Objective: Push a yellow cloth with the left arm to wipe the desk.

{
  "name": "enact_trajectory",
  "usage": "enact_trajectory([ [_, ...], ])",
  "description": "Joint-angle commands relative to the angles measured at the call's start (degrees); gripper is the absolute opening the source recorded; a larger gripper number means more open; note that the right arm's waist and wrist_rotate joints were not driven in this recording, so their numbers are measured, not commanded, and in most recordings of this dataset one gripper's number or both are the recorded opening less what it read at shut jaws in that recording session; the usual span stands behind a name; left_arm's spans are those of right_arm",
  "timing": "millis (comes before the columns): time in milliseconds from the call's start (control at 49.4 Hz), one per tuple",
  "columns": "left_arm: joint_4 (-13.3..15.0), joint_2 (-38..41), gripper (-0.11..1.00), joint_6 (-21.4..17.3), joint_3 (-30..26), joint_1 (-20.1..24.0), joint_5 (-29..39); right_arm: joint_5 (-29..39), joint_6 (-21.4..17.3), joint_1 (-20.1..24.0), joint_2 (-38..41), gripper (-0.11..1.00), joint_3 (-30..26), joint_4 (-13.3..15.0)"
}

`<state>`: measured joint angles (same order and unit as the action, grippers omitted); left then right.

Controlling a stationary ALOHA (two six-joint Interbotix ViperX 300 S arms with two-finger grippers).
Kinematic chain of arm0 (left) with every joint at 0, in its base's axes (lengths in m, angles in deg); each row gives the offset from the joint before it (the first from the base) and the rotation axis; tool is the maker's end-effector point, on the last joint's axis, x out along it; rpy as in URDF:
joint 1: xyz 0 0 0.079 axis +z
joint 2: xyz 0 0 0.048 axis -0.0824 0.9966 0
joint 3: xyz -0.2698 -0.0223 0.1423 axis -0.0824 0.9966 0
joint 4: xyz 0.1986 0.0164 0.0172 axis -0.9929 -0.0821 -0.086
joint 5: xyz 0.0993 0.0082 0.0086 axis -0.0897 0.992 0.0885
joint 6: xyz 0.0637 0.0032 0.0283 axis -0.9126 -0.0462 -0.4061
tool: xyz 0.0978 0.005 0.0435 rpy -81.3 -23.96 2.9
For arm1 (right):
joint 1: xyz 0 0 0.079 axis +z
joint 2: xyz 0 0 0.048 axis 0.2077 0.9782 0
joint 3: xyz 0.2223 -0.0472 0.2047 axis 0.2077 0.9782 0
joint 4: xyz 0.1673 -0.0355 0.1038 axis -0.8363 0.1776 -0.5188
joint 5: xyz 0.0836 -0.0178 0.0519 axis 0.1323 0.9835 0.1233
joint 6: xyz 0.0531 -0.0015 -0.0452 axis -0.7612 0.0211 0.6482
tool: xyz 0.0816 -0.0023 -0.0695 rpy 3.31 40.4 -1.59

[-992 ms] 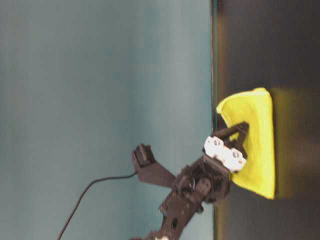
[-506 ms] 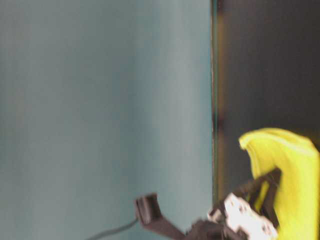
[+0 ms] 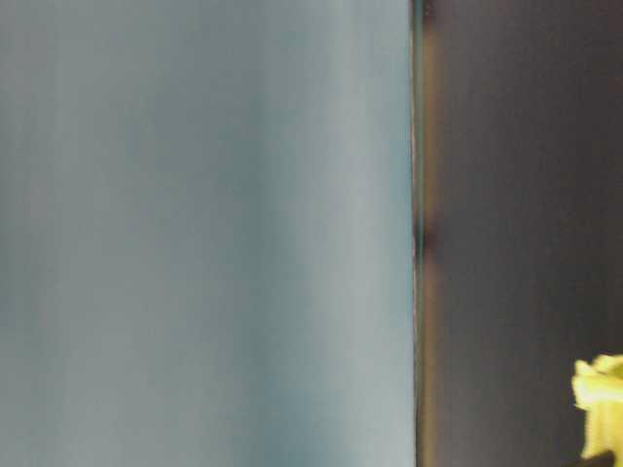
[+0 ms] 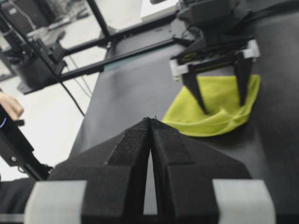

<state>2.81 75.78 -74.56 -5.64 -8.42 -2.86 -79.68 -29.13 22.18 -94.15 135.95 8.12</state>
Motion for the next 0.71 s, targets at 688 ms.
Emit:
enact_trajectory([
  [688,-0.18,0.70,0.87,-0.18,-1.41,-20.92,3.52,-2.20,-0.09,0.00,0.26,-0.01,-0.44,-0.53],
])
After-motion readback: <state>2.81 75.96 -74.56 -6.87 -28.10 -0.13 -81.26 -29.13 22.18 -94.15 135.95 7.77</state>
